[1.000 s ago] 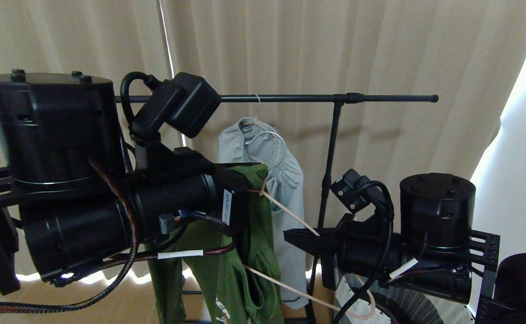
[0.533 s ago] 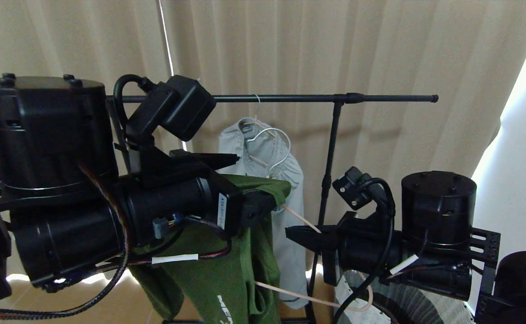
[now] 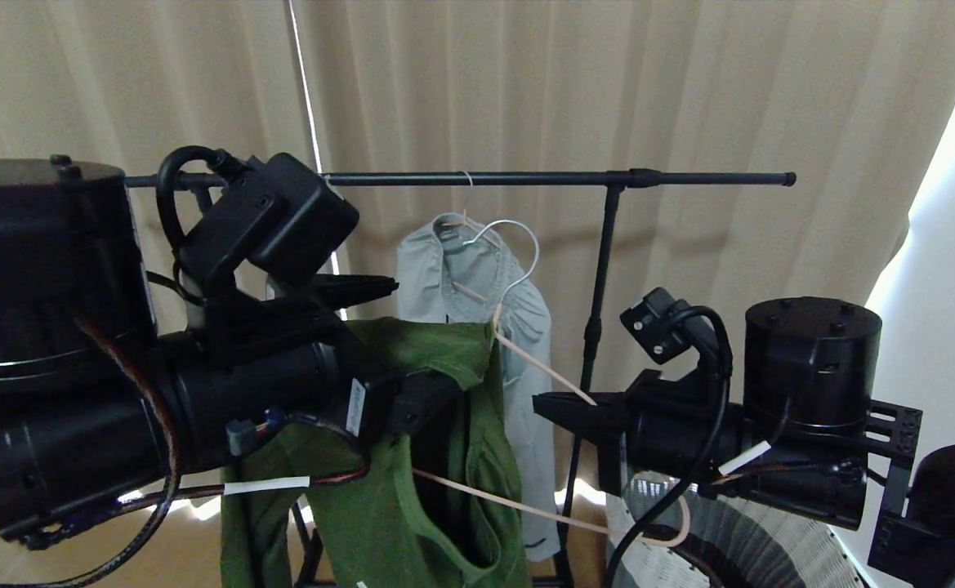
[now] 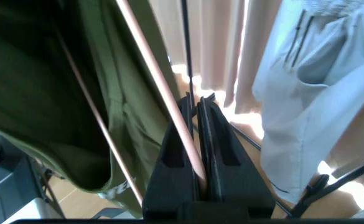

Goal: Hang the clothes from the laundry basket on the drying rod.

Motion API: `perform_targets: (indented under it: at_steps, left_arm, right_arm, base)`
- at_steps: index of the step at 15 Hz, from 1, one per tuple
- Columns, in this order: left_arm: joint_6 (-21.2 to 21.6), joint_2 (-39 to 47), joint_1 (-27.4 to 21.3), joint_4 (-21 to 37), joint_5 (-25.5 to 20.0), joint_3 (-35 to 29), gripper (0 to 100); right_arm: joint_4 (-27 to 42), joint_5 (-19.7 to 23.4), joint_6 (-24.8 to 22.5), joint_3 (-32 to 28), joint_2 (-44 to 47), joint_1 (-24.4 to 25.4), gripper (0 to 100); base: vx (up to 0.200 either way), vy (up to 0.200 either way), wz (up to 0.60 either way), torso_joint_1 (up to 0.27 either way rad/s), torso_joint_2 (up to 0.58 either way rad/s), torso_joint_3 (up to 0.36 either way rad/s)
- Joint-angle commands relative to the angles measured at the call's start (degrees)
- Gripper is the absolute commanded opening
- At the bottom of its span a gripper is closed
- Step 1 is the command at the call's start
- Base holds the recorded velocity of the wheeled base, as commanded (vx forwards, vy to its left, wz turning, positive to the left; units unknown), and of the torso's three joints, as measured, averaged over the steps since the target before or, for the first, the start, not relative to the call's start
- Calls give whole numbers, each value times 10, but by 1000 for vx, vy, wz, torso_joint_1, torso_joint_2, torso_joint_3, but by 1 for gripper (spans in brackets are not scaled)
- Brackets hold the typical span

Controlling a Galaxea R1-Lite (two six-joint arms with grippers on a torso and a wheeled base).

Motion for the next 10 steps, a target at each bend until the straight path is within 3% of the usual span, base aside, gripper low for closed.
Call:
perform_targets:
  at_steps: [1,3,10]
  left_arm:
    - [24,-18,11,0,-14,20,100]
    - [41,-19,16,0,-23,27,100]
    - [45,-33,37,-15,-23,44,100]
  right_arm:
    - [0,0,-1,-5,-3,-9,0]
    - [-1,0,-1,-9,-5,-16,0]
    - [7,-1,-6,-2,-39,-38,0]
  base:
    - [0,0,0,0,0,0]
    - [0,0,0,0,0,0]
    - [0,0,0,0,0,0]
